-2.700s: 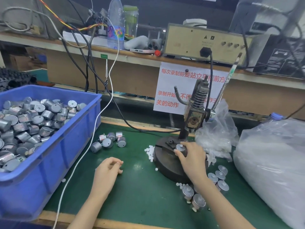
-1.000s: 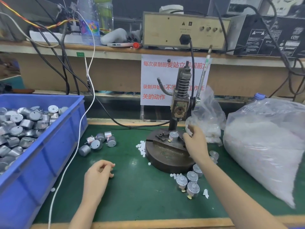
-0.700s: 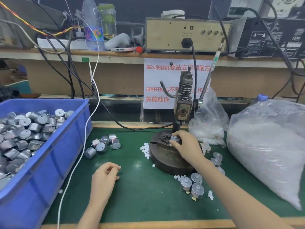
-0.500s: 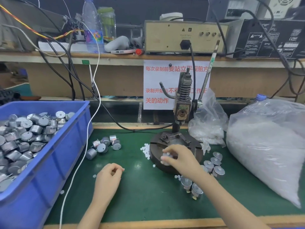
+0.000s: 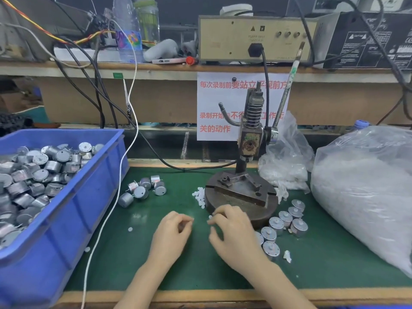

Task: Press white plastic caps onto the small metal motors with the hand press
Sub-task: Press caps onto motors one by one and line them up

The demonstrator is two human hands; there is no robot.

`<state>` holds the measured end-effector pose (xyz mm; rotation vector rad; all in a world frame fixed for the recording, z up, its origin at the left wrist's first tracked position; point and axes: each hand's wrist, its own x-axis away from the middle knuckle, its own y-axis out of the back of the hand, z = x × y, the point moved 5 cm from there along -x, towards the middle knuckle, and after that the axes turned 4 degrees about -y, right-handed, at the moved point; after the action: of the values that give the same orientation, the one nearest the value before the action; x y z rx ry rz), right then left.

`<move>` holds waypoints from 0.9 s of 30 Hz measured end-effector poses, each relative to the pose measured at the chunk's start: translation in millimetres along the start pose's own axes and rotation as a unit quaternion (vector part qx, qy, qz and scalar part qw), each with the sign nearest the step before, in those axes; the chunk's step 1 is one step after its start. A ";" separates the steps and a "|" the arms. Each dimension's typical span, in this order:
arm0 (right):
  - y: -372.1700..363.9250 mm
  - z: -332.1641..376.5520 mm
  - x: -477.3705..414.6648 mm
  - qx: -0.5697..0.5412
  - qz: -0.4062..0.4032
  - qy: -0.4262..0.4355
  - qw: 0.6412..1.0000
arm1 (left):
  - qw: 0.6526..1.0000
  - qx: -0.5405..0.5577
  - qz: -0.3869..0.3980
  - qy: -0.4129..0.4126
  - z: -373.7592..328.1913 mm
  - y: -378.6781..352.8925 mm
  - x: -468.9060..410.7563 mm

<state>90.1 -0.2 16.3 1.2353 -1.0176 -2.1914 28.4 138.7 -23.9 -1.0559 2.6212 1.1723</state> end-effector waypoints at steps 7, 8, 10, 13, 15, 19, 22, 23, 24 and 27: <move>-37.7 9.7 -4.7 -0.225 -0.084 -0.138 0.961 | 0.997 0.070 0.024 0.034 -20.3 -38.9 -13.2; -38.4 5.8 -3.9 -0.231 -0.092 -0.148 0.957 | 0.997 0.054 0.033 0.035 -19.4 -41.6 -17.2; -39.6 0.2 -4.1 -0.242 -0.094 -0.168 0.951 | 0.997 -0.040 0.065 0.019 -22.3 -44.4 -24.3; -43.8 -2.5 -6.4 -0.245 -0.088 -0.187 0.947 | 0.994 -0.086 0.067 0.014 -22.3 -45.6 -27.2; -46.6 -2.1 -6.7 -0.247 -0.075 -0.187 0.948 | 0.998 -0.036 0.044 0.033 -20.3 -45.3 -23.9; -46.8 -2.2 -5.7 -0.249 -0.080 -0.195 0.945 | 0.998 0.012 0.026 0.058 -20.5 -42.3 -21.2; -43.4 -2.7 -7.8 -0.251 -0.111 -0.200 0.940 | 0.988 -0.139 0.051 -0.031 -29.3 -42.6 -22.1; -43.3 -2.9 -8.1 -0.253 -0.115 -0.201 0.939 | 0.980 -0.182 0.060 -0.054 -31.5 -44.3 -22.0; -43.6 -3.2 -7.7 -0.255 -0.115 -0.201 0.939 | 0.970 -0.221 0.071 -0.072 -32.6 -47.2 -21.3; -45.1 -4.6 -5.1 -0.258 -0.116 -0.209 0.936 | 0.952 -0.278 0.088 -0.094 -36.7 -52.6 -21.1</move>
<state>96.3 30.3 -17.1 0.6890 -0.3806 -2.7393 84.3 100.8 -24.0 -0.7219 2.3231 2.0184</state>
